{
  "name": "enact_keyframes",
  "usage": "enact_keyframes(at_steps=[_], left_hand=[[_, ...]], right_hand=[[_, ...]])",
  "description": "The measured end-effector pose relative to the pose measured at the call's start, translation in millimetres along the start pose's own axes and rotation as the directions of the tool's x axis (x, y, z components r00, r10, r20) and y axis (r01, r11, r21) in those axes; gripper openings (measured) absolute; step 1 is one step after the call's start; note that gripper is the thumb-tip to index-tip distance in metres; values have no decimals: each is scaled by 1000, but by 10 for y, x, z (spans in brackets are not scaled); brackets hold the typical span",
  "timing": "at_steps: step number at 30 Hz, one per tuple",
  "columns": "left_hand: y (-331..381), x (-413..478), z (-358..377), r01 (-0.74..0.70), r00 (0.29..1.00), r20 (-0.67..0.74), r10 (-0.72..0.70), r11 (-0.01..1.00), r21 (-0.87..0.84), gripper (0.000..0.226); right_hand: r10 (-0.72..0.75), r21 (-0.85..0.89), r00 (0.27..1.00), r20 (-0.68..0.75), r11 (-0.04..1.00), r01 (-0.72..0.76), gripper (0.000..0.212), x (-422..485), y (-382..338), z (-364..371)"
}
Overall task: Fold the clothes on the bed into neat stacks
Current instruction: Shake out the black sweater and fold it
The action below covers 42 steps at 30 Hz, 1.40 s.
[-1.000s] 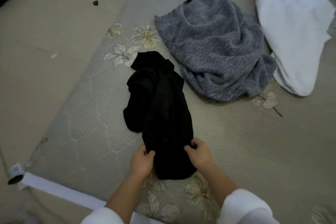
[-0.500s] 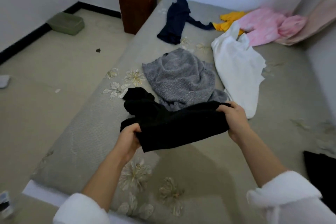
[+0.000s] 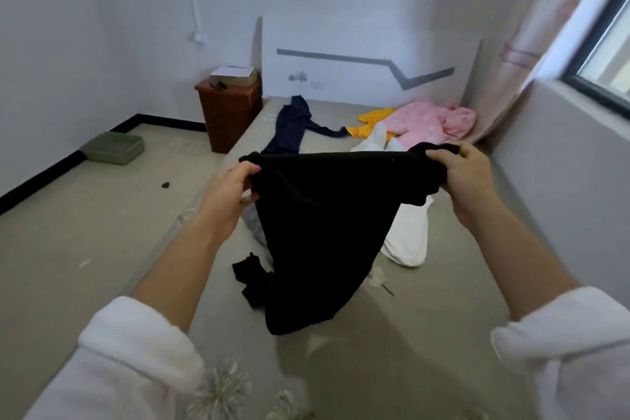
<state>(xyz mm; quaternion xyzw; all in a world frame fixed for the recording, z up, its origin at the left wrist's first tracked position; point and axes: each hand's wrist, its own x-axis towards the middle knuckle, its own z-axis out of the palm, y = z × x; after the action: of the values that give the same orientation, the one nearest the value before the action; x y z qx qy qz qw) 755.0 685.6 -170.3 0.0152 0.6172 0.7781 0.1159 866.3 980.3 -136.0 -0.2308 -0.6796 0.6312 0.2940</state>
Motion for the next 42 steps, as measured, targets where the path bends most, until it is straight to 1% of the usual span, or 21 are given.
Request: enact_keyframes(at_steps=[7, 10, 11, 13, 16, 17, 18, 19, 20, 22, 25, 27, 29, 30, 32, 33, 34, 35, 38, 40, 42], left_hand=[[225, 44, 328, -281, 960, 69, 273, 943, 176, 22], [285, 77, 382, -177, 958, 252, 135, 972, 152, 16], [293, 82, 420, -139, 943, 320, 91, 982, 131, 17], [291, 78, 587, -122, 912, 405, 67, 986, 112, 18], [274, 33, 965, -114, 882, 467, 59, 989, 90, 21], [249, 20, 1079, -123, 875, 480, 56, 986, 109, 24], [216, 5, 1176, -144, 866, 498, 56, 980, 139, 25], [181, -5, 1254, -163, 857, 513, 56, 973, 166, 24], [148, -11, 1302, -170, 851, 523, 52, 968, 182, 23], [89, 26, 1261, -167, 858, 510, 57, 971, 172, 23], [-70, 136, 821, -131, 863, 505, 10, 970, 204, 24], [-350, 110, 450, -7, 762, 620, -187, 955, 297, 61], [-756, -25, 229, 37, 637, 641, -428, 848, 529, 98], [-988, -86, 190, -45, 640, 591, -491, 745, 666, 104], [-1401, -110, 151, -255, 773, 461, -436, 451, 855, 93], [-1480, -97, 168, -277, 814, 441, -378, 416, 866, 71], [-1497, -52, 182, -234, 845, 415, -338, 465, 854, 45], [-1416, -19, 198, -148, 859, 392, -329, 574, 805, 28], [-995, 102, 288, 115, 858, 346, -379, 798, 591, 30], [-745, 210, 374, 208, 866, 321, -384, 859, 467, 26], [-587, 274, 499, 268, 879, 285, -382, 890, 368, 22]], right_hand=[[-77, 64, 990, -117, 994, 85, 16, 86, -236, -245], [-89, 65, 994, -67, 993, 93, 15, 125, -270, -281], [-80, 84, 997, 4, 993, 80, 17, 124, -267, -274], [-35, 143, 967, 252, 990, -1, 29, 92, -227, -224], [87, 68, 758, 647, 983, -171, 51, -33, -70, -63], [109, -9, 700, 705, 989, -144, 58, -84, 18, 16], [100, -80, 682, 725, 995, -62, 66, -127, 127, 109], [67, -133, 712, 699, 990, 37, 69, -166, 235, 201], [35, -179, 785, 618, 979, 98, 65, -190, 309, 275], [11, -212, 921, 390, 974, 78, 47, -170, 328, 313], [49, -61, 964, 263, 998, -34, 37, -44, 244, 254], [56, 112, 980, 192, 991, -78, 35, 7, 104, 251], [72, 263, 983, 167, 958, -115, 31, 39, -46, 285], [85, 313, 981, 175, 940, -138, 29, 51, -113, 318], [122, 386, 974, 193, 903, -190, 31, 68, -228, 393], [139, 413, 974, 181, 887, -204, 31, 82, -269, 420], [148, 437, 977, 153, 877, -201, 32, 107, -297, 423], [142, 453, 981, 132, 871, -187, 34, 143, -313, 394], [99, 357, 964, 247, 916, -185, 33, 225, -266, 219], [146, 119, 947, 286, 975, -186, 33, 199, -114, 131], [232, -88, 948, 217, 972, -217, 45, 111, 134, 75]])
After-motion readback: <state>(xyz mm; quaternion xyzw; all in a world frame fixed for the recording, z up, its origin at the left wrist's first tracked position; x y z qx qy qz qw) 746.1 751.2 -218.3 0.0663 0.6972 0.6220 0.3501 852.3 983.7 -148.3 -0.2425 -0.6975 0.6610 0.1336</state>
